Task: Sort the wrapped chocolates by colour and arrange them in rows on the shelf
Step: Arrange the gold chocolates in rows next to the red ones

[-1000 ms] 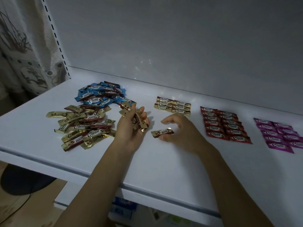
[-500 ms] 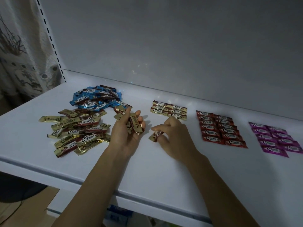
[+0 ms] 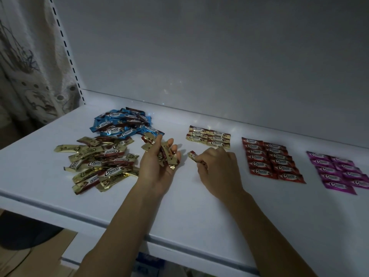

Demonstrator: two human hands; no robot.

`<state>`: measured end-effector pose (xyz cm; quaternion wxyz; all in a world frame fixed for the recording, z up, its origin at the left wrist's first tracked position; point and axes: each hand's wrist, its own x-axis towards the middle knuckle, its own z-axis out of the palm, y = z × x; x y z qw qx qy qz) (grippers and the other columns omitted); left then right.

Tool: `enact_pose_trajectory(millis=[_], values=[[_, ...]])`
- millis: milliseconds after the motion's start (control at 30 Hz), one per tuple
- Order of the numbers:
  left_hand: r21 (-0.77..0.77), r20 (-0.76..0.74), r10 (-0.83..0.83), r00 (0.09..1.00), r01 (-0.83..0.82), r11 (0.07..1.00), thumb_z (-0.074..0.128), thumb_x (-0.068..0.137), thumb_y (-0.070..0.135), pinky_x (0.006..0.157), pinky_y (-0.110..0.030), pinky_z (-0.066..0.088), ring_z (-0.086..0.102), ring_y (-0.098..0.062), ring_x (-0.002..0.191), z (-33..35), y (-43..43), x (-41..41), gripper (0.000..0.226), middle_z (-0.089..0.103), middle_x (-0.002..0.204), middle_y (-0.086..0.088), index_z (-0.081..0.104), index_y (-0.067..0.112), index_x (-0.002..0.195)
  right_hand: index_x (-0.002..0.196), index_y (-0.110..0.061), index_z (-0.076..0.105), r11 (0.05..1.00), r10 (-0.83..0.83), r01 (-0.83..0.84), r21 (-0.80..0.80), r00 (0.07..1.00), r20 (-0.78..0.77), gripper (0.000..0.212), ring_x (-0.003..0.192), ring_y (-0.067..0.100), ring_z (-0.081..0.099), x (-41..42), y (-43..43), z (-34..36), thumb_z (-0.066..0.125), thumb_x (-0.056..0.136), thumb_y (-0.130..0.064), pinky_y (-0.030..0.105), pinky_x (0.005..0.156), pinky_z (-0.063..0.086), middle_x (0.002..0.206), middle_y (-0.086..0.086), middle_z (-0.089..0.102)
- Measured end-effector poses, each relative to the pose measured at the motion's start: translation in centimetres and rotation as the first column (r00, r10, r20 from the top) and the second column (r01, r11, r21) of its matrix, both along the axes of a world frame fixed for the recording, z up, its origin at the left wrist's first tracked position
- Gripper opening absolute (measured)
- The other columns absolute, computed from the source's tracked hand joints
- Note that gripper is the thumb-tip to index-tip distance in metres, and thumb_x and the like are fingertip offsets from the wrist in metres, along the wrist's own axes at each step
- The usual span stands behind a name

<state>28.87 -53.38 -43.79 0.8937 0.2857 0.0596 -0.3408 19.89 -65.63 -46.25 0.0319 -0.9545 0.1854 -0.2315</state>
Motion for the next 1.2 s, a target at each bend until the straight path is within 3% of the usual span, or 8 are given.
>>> enact_pose_trajectory(millis=[167,367,533,700,900,1067,1133,1200], values=[[-0.004,0.01,-0.008,1.0,0.008,1.0,0.05,0.1,0.024,0.064,-0.024,0.052,0.056,-0.015,0.069,0.4,0.0,-0.3,0.025,0.067,0.068,-0.007,0.065,0.01,0.086,0.111,-0.012,0.07,0.991,0.125,-0.128,0.023,0.986,0.11,0.039,0.106,0.028,0.063,0.8,0.4,-0.2,0.055,0.076,-0.003,0.039,0.089,0.046,0.112,0.007,0.069],[0.0,0.009,-0.008,1.0,0.008,1.0,0.051,0.1,0.024,0.066,-0.026,0.052,0.057,-0.015,0.069,0.3,0.1,-0.2,0.022,0.063,0.077,-0.007,0.065,0.01,0.091,0.124,-0.015,0.058,0.975,0.211,-0.212,0.059,0.977,0.025,0.048,0.104,0.022,0.06,0.9,0.7,-0.7,0.032,0.086,-0.027,0.035,0.088,0.044,0.114,0.004,0.066],[-0.015,0.001,-0.029,1.0,0.029,0.999,0.054,0.098,0.024,0.056,-0.023,0.056,0.06,-0.014,0.063,0.1,0.1,-0.2,0.022,0.063,0.076,-0.008,0.066,0.007,0.091,0.123,-0.012,0.063,0.988,0.148,-0.145,-0.048,0.987,0.064,0.046,0.1,0.025,0.063,3.0,0.7,-1.2,0.038,0.09,-0.033,0.034,0.08,0.046,0.111,0.003,0.069],[-0.029,0.055,-0.023,0.998,0.025,0.999,0.052,0.098,0.022,0.055,-0.023,0.055,0.063,-0.013,0.064,-0.7,0.1,0.3,0.025,0.064,0.089,-0.006,0.062,0.017,0.12,0.124,-0.01,0.063,0.997,0.064,-0.064,-0.048,0.998,0.016,0.052,0.101,0.027,0.063,3.5,0.9,-1.3,0.038,0.086,-0.036,0.036,0.081,0.049,0.115,0.006,0.069],[-0.046,0.09,-0.024,0.996,0.028,0.999,0.049,0.098,0.018,0.05,-0.021,0.05,0.055,-0.012,0.061,-0.9,-0.2,0.5,0.031,0.062,0.081,-0.004,0.056,0.018,0.128,0.137,-0.01,0.05,0.992,0.103,-0.102,0.074,0.995,-0.012,0.06,0.127,0.03,0.05,3.6,0.5,-1.7,0.031,0.089,-0.041,0.049,0.112,0.029,0.133,0.009,0.058],[-0.006,0.079,-0.044,0.996,0.045,0.999,0.056,0.096,0.024,0.049,-0.022,0.05,0.057,-0.01,0.06,-1.5,-0.4,1.2,0.048,0.063,0.079,0.0,0.047,0.013,0.141,0.122,-0.014,0.064,0.996,0.087,-0.088,0.018,0.995,0.058,0.045,0.107,0.026,0.062,3.4,0.8,-1.5,0.045,0.087,-0.036,0.04,0.089,0.046,0.117,0.004,0.068],[-0.002,0.078,-0.055,0.995,0.055,0.998,0.058,0.095,0.025,0.049,-0.022,0.051,0.058,-0.01,0.059,-1.4,-0.4,1.1,0.041,0.062,0.079,0.0,0.053,0.01,0.133,0.122,-0.015,0.064,0.997,0.074,-0.075,0.026,0.996,0.056,0.043,0.108,0.025,0.061,3.5,0.7,-1.5,0.049,0.087,-0.036,0.039,0.087,0.045,0.119,0.003,0.067],[0.011,0.092,-0.082,0.992,0.081,0.997,0.058,0.095,0.026,0.048,-0.021,0.05,0.056,-0.01,0.056,-1.1,-0.2,0.8,0.023,0.06,0.074,-0.001,0.06,0.008,0.109,0.119,-0.016,0.066,0.998,0.067,-0.068,0.013,0.996,0.063,0.043,0.106,0.026,0.062,3.5,0.7,-1.6,0.046,0.086,-0.036,0.039,0.086,0.046,0.118,0.002,0.068]])
